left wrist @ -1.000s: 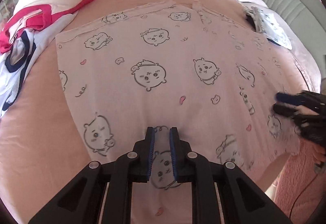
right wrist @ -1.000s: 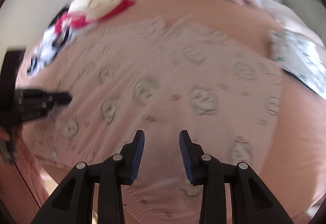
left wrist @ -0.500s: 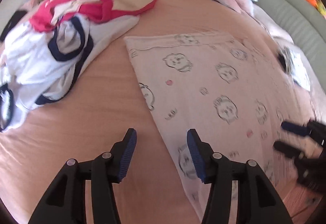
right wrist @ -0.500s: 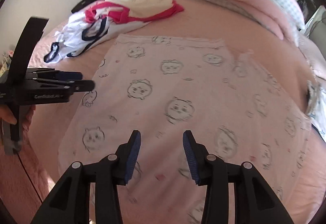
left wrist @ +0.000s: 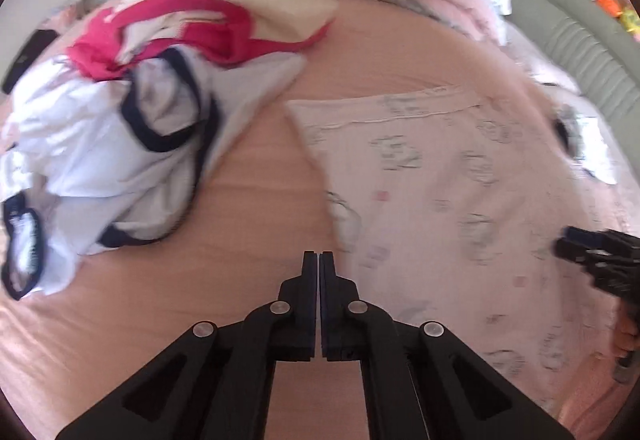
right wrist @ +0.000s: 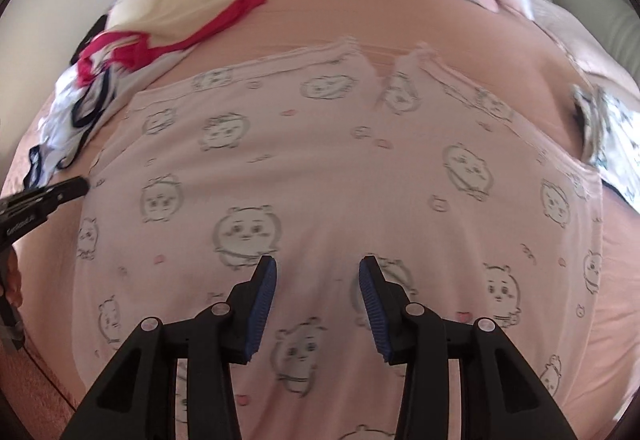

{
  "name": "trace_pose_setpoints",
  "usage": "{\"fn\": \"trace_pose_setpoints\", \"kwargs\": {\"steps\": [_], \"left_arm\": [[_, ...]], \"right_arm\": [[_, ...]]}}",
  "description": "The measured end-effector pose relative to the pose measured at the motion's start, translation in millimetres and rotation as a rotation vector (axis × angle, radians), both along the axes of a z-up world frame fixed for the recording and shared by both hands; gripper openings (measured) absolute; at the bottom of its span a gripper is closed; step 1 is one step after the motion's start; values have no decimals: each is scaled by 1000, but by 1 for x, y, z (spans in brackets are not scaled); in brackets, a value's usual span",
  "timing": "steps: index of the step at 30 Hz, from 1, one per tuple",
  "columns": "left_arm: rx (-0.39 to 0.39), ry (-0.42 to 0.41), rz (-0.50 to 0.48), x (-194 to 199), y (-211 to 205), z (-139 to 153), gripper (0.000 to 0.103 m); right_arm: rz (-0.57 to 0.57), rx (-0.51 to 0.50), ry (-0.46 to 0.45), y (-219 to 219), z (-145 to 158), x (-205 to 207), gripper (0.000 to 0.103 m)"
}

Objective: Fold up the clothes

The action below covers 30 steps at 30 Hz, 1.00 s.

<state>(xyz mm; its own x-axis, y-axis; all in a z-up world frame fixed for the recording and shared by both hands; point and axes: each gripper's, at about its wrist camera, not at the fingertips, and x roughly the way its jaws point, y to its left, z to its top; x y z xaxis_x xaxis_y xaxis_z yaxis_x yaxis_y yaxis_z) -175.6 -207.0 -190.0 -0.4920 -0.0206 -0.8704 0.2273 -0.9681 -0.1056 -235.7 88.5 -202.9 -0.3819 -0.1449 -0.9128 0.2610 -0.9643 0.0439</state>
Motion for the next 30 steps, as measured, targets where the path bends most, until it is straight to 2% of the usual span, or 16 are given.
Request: {"fn": "trace_pose_setpoints", "kwargs": {"steps": [2,4,5,7,9,11,13,15,16,19,21,25,27,29,30], "left_arm": [[38,-20,34,4,-7,-1,0],[131,83,30,14,-6,14,1],[172,125,-5,17,0,20,1],[247,147,-120,14,21,20,1],[335,114,-233,8,46,12,1],[349,75,-355,3,81,4,1],[254,26,-448,4,115,-5,1],[129,-18,-490,10,133,-12,1],[99,-22,-480,16,134,-9,1],[49,-95,-400,32,127,1,1],[55,-63,-455,37,143,10,1],[73,11,-577,46,179,27,2],[74,-65,-609,49,195,19,2],[39,-124,-603,61,203,9,2],[31,-144,-595,71,204,6,2]], "right_arm": [[-3,7,-1,5,-1,1,43],[13,5,8,8,-1,5,43],[27,-10,18,8,0,9,43],[65,-34,36,4,1,17,43],[116,-6,36,-4,-4,25,43],[168,66,45,-12,-10,34,46],[190,116,50,-12,-12,42,51],[169,111,5,2,-10,45,53],[159,108,-19,9,-9,47,53],[214,157,-33,26,-3,67,55],[240,177,-12,37,2,81,55],[173,52,65,42,15,87,55],[152,59,0,35,5,89,55],[172,83,-31,29,-4,101,55],[180,89,8,30,-2,111,55]]}}
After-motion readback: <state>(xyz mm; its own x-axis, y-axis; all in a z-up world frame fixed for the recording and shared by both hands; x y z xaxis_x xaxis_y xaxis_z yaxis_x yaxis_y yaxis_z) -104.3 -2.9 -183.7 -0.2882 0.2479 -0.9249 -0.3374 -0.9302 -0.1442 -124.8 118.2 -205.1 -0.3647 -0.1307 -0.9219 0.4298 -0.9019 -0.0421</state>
